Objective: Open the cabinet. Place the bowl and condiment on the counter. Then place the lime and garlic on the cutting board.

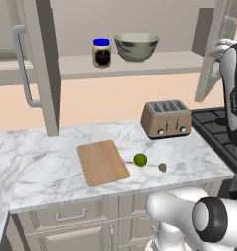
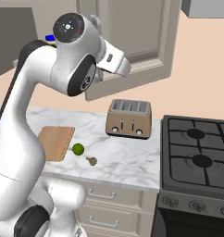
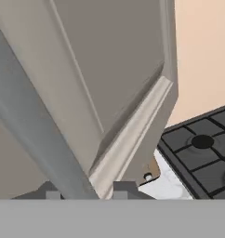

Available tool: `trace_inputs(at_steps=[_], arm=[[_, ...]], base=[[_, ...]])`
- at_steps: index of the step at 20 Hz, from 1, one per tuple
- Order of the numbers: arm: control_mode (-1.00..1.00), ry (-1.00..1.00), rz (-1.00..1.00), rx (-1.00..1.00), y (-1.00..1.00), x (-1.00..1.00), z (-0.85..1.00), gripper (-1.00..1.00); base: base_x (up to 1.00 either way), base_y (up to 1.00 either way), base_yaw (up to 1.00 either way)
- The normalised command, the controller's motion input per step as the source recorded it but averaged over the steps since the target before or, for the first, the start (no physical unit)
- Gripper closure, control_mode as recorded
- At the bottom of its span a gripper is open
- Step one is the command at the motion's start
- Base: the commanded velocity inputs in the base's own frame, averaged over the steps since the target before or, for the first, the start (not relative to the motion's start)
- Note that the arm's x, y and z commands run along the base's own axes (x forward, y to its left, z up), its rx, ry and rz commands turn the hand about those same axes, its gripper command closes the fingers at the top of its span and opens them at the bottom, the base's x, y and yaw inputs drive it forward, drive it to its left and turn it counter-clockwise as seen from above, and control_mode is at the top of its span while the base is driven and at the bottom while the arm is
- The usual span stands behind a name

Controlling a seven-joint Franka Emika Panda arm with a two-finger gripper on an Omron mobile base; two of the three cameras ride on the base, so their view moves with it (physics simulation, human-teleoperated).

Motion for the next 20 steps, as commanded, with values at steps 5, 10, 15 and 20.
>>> trace_inputs(at_steps=[5,10,15,20], arm=[[-1.00,0.00,0.00,0.00,-0.79,-0.86,0.00,1.00],[-1.00,0.00,0.00,0.00,-0.32,-0.32,0.00,1.00],[-1.00,0.00,0.00,0.00,0.00,-0.06,0.00,1.00],[-1.00,-0.04,0.00,-0.02,0.23,-0.77,0.18,1.00]], base=[[0.00,0.00,0.00],[0.00,0.00,0.00],[0.00,0.00,0.00],[0.00,0.00,0.00]])
